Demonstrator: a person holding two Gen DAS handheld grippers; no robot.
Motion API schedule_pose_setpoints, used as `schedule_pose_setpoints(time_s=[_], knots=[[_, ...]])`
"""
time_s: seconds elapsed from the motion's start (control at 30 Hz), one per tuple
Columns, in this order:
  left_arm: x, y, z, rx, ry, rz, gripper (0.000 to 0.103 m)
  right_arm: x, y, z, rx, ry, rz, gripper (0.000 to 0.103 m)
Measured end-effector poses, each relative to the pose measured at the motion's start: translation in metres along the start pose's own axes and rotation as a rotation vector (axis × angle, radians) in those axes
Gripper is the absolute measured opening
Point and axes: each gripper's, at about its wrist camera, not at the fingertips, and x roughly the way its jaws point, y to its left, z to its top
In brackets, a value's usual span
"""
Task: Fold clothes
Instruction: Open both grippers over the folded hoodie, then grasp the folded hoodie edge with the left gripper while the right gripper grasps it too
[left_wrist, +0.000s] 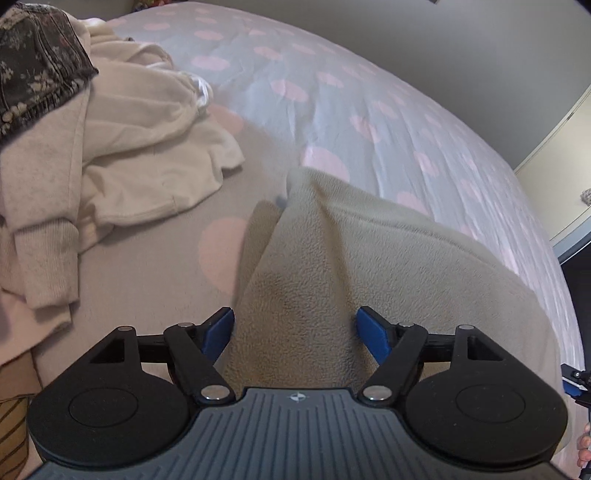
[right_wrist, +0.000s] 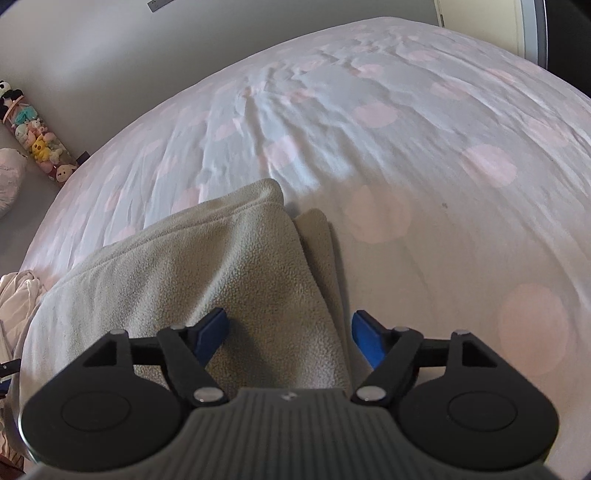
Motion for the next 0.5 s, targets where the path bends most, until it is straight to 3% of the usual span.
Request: schedule_pose_setpoints(time_s=[0.23,0.5], knots=[[0.016,0.017,-0.001,-0.09,0.027,-0.065,0.08,0.009,-0.006,-0.007,0.028,0.033,-0.009,0.08],[0.033,0.031,0.006,-0.18,0.049,-0.141,0.083,0.021,-0.003,0.003,0.009,0.094,-0.032,0.085]])
